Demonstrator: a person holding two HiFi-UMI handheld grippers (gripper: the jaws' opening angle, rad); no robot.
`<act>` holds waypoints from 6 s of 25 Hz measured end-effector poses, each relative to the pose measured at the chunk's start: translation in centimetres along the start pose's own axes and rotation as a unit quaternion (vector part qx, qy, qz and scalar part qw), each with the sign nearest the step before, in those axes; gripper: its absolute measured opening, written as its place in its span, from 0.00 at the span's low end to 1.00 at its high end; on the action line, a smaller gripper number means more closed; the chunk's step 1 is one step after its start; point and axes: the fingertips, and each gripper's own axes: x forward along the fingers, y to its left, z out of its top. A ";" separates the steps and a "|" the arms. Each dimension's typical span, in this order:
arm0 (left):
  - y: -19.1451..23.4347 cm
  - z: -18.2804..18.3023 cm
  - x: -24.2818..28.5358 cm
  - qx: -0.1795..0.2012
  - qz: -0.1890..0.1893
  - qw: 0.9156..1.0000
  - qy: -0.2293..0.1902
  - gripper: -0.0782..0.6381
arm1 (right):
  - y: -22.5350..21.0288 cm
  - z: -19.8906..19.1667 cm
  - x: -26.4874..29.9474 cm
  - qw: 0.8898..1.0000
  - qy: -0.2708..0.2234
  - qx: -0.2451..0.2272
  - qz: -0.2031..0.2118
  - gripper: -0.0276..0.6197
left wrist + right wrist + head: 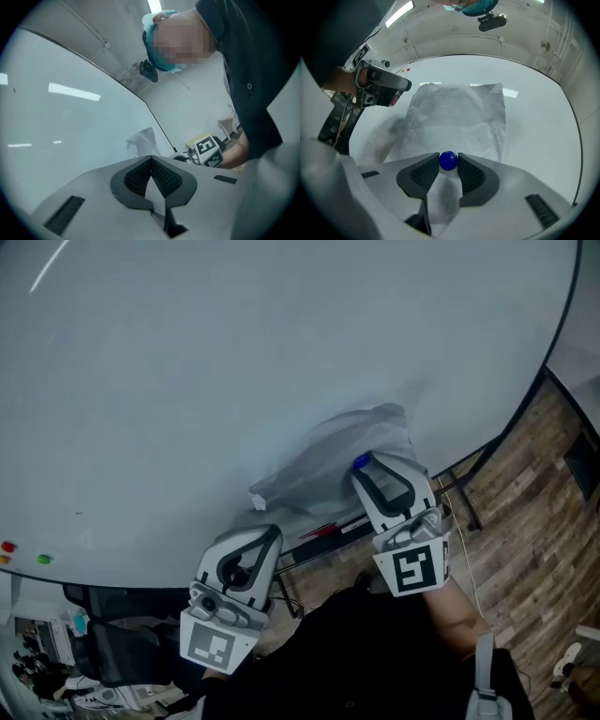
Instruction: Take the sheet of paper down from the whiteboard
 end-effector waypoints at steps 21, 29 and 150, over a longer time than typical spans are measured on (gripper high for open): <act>2.8 -1.3 1.5 0.085 0.092 0.990 0.062 0.21 | 0.0 -0.2 0.1 1.000 0.016 -0.003 -0.004 0.24; 3.2 -1.2 1.3 0.091 0.101 0.989 0.055 0.13 | -0.1 0.0 0.0 1.000 0.023 -0.008 0.002 0.24; -8.3 -12.6 -3.0 -0.070 0.078 0.975 0.194 0.12 | -3.2 7.4 -1.7 0.991 -0.122 -0.008 0.050 0.24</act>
